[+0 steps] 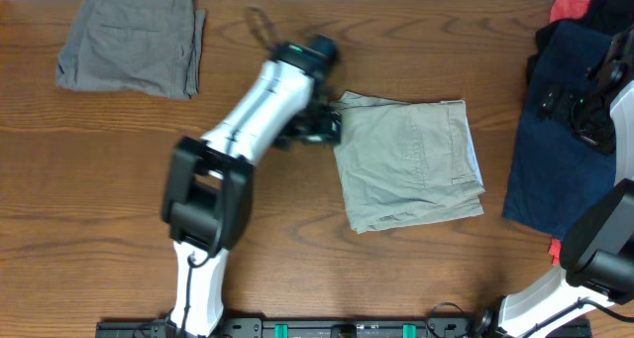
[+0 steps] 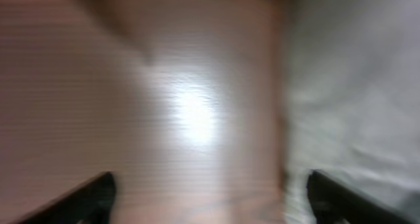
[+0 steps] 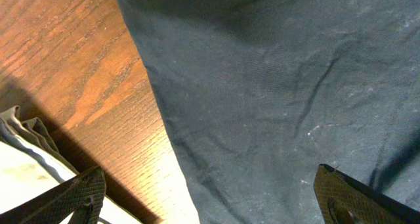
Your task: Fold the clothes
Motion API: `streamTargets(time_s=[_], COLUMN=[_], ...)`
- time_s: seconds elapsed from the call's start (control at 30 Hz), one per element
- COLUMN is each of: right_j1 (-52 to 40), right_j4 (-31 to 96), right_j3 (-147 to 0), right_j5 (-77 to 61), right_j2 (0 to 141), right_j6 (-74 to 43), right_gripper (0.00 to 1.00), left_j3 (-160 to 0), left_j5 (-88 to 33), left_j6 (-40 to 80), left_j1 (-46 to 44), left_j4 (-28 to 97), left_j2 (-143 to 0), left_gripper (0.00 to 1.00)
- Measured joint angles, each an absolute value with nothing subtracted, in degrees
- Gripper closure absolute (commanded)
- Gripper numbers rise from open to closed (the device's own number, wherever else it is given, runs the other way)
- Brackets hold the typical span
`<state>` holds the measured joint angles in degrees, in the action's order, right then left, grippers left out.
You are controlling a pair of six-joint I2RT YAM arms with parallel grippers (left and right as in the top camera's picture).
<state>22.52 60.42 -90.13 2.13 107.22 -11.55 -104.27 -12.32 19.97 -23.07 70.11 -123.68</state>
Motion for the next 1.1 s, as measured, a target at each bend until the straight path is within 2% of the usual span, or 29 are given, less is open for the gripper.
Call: streamTargets(time_s=[0.17, 0.3, 0.67, 0.87, 1.03, 1.1], right_j1=[22.52, 22.52, 22.52, 22.52, 22.46, 22.46], right_j4=[60.42, 60.40, 60.40, 60.40, 60.40, 60.42], right_j3=[-90.13, -90.13, -90.13, -90.13, -90.13, -90.13], right_j5=[2.13, 2.13, 2.13, 2.11, 2.11, 2.11], right_j2=[107.22, 107.22, 107.22, 107.22, 107.22, 107.22], right_j6=[-11.55, -11.55, -11.55, -11.55, -11.55, -11.55], right_gripper=[0.01, 0.01, 0.01, 0.01, 0.01, 0.01], left_j3=[-104.16, -102.06, -83.64, -79.53, -78.06, -78.02], left_j5=[-20.97, -28.16, -47.99, -56.73, -59.57, -59.81], left_j6=[13.96, 8.40, 1.21, 1.26, 1.21, 1.26], left_j1=[-13.89, -11.49, -12.56, -13.17, -14.92, -16.21], left_j4=[70.17, 68.86, 52.25, 44.66, 42.11, 41.34], left_j2=[-123.68, -123.68, -123.63, -123.31, -123.20, -123.20], left_gripper=[0.02, 0.02, 0.02, 0.01, 0.00, 0.08])
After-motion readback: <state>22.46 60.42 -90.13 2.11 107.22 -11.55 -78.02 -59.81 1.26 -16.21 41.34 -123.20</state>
